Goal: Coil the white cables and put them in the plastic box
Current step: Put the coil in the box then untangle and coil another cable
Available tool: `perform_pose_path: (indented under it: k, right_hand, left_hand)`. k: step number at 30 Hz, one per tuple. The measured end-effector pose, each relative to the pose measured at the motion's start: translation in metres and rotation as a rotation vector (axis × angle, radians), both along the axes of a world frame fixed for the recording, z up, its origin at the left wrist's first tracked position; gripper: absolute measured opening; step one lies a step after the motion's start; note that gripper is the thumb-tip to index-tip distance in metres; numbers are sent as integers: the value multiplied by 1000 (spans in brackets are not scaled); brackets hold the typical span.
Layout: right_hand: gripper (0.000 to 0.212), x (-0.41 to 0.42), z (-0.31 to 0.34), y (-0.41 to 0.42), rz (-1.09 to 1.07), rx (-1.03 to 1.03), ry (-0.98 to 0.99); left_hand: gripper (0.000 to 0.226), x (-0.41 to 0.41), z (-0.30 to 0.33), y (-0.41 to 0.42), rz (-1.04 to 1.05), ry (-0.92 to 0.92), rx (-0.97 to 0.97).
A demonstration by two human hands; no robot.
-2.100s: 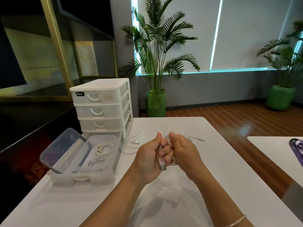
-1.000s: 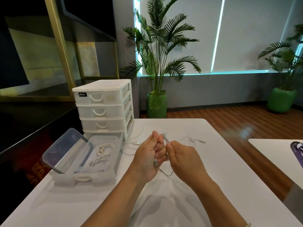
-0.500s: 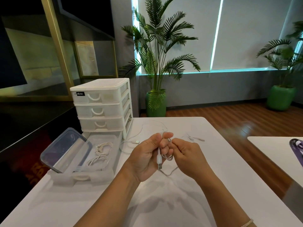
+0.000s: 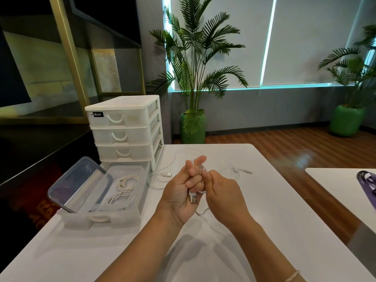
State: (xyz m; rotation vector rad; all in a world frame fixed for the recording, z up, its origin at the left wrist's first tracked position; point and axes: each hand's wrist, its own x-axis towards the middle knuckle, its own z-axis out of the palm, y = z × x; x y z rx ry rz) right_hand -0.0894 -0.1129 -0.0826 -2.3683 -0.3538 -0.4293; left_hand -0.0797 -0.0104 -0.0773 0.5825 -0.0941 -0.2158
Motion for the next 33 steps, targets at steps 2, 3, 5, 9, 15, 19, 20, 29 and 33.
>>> perform_pose_path:
  k: [2, 3, 5, 9, 15, 19, 20, 29, 33]
  right_hand:
    - [40, -1, 0, 1, -3, -34, -11]
    - [41, -1, -1, 0, 0, -50, -11]
    - [42, -1, -1, 0, 13, -74, -12]
    - [39, -2, -2, 0, 24, -147, -29]
    - [35, -5, -3, 0, 81, -69, -33]
    - [23, -4, -4, 3, 117, -26, -10]
    - [21, -4, -4, 3, 125, -39, -16]
    - [22, -2, -11, 7, 161, -169, 63]
    - [24, -1, -10, 3, 146, -159, 53]
  left_hand:
    - [32, 1, 0, 1, 19, 19, 12]
    - [32, 1, -1, 2, 25, 28, 22]
    - [32, 2, -1, 4, 38, 37, 40]
    - [32, 3, 1, 6, 63, 55, 24]
    - [35, 5, 6, 13, 79, 80, -68]
    - [36, 5, 7, 15, 92, 82, -112]
    - [35, 6, 7, 16, 99, 77, -114]
    - [26, 7, 6, 16, 224, -41, 299]
    - [21, 6, 2, 10, 358, -153, 710]
